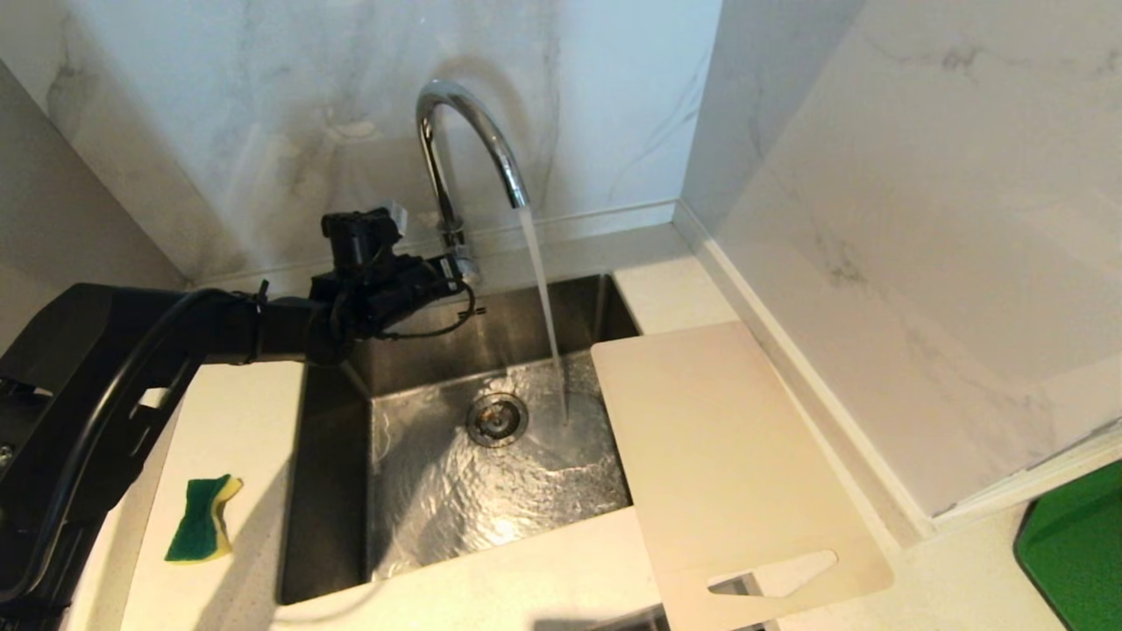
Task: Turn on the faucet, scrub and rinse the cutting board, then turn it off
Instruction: Turn off the tap
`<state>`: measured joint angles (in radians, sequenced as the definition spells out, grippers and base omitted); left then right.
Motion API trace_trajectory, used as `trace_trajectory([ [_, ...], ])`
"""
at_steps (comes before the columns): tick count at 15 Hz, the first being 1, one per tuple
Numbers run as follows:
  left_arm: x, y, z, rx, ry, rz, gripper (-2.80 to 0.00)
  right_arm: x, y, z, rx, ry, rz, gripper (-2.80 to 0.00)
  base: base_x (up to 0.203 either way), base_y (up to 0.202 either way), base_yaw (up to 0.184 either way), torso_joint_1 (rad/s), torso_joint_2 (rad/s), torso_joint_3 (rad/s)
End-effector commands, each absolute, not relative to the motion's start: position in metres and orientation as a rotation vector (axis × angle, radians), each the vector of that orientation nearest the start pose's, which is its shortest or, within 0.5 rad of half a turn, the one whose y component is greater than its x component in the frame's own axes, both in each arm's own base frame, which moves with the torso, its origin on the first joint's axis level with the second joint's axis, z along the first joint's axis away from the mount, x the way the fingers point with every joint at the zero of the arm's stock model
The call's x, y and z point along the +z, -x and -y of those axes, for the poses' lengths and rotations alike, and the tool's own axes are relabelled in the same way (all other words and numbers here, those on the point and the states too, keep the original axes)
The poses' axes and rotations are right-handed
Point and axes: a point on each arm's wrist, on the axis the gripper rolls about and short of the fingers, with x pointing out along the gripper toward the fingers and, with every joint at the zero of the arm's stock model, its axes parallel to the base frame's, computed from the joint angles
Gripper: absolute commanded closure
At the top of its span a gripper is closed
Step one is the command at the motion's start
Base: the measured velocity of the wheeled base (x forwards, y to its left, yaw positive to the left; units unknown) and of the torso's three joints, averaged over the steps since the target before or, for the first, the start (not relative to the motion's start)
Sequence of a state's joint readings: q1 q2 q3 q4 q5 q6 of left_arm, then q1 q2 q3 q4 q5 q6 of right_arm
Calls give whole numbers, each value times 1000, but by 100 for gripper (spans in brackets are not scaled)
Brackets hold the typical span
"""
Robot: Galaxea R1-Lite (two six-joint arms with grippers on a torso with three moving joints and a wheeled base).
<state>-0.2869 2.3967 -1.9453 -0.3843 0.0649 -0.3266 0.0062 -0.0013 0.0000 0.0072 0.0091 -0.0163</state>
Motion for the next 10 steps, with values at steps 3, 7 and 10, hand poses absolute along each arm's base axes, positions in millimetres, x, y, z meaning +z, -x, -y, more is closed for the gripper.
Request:
trace_trajectory([
  [3,183,-500,130,-172,315,-104,0,74,23,0,17,17,-9,0,0,0,0,0,0,0],
  [7,183,-502,121,-155,316,-100,0,74,23,0,15,17,-9,0,0,0,0,0,0,0],
  [10,183,-503,117,-163,317,-101,0,74,23,0,15,17,-9,0,0,0,0,0,0,0],
])
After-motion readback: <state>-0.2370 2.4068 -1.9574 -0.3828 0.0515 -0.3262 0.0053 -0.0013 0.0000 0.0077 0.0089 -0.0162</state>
